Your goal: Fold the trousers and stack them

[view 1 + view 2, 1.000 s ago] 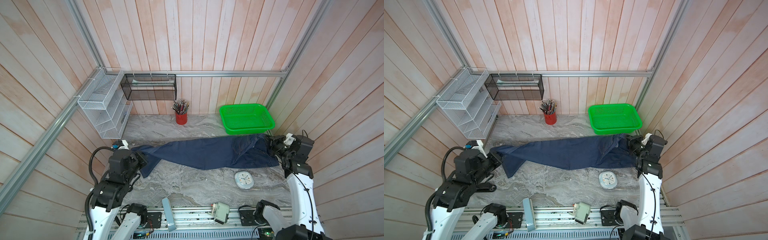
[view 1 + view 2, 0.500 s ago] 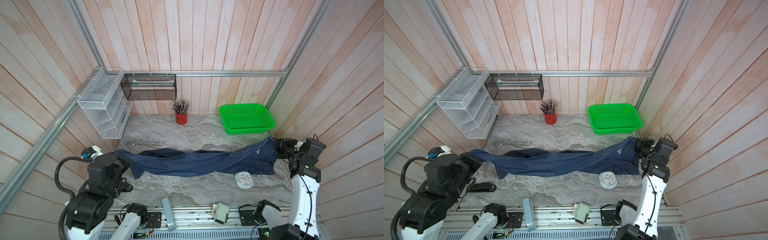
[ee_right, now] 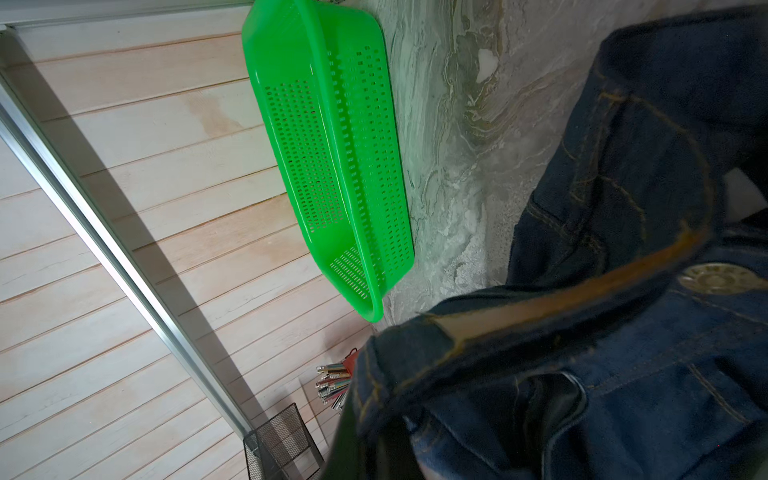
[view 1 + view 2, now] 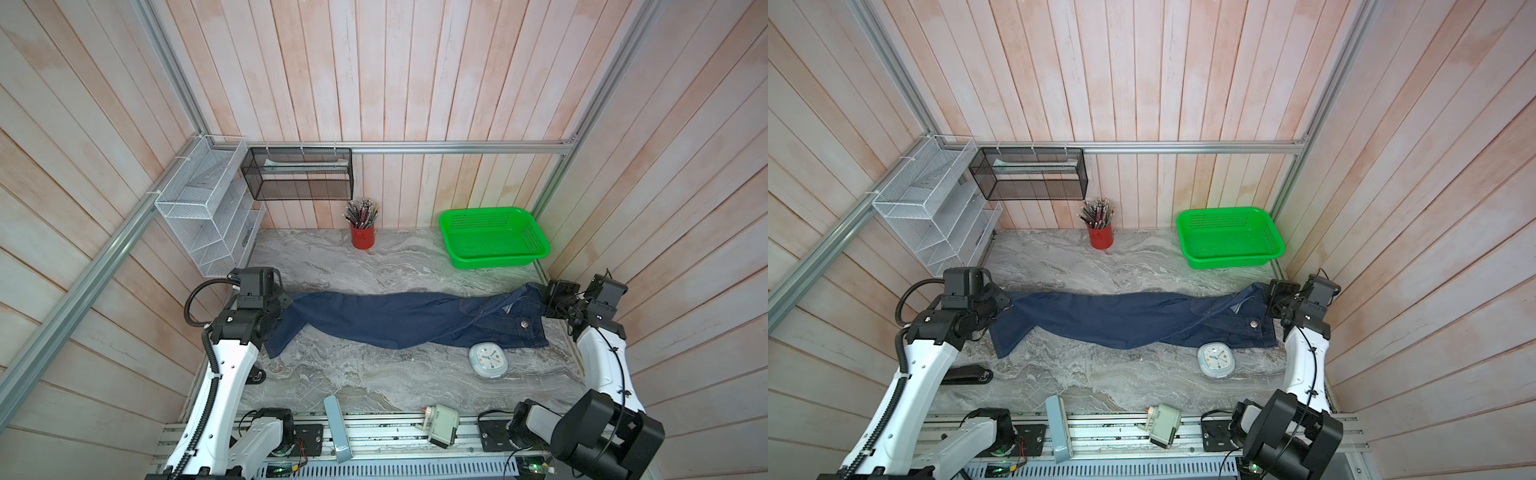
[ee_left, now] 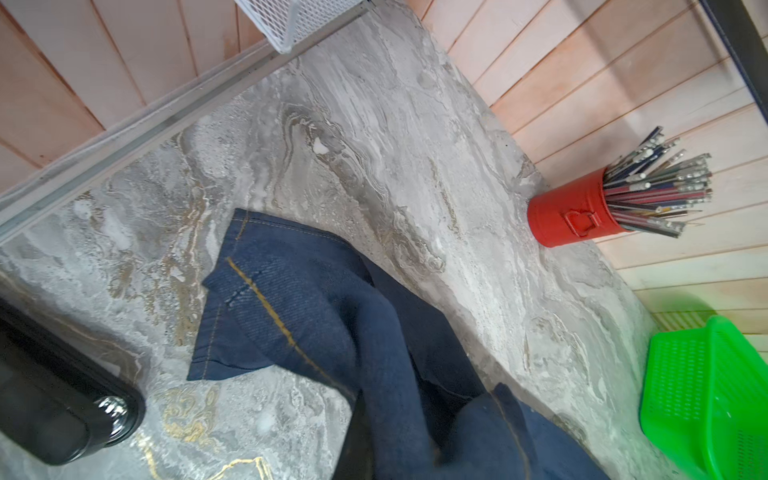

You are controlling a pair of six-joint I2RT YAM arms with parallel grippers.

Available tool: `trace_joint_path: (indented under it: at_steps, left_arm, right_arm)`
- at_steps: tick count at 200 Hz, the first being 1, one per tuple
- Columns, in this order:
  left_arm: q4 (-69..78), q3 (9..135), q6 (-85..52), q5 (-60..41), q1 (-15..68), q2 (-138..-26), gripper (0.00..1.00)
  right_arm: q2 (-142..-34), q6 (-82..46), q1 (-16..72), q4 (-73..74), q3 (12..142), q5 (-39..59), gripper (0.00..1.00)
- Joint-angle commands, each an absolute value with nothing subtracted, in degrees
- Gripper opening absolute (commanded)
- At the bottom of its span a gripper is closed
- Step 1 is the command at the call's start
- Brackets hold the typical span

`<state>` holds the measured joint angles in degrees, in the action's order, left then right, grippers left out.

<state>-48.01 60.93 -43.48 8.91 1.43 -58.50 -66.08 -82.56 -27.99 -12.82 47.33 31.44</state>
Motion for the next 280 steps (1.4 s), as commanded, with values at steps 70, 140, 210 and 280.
trace_joint_path:
  at_steps: [70,140,210,280]
  left_arm:
    - [-33.63,74.72,-37.32,-6.80,-7.85,-83.38,0.00]
    - [-32.14,89.04,-36.35,-12.86,-8.87,-107.38,0.00]
    - [-32.85,89.42,-34.30,-12.42,-9.14,-104.73,0.61]
    - [-39.43,69.92,-32.02,-4.28,-9.07,-74.44,0.92]
  right_arm:
    - [-85.96,-88.90,-20.46,-4.54,66.61,23.96,0.00]
    - [-104.83,-92.64,-17.98,-0.51,77.28,26.01,0.00]
    - [-105.95,-83.18,-16.65,-8.74,84.75,26.77,0.52]
    - [-93.77,-64.58,-18.94,-30.92,85.09,16.89,0.65]
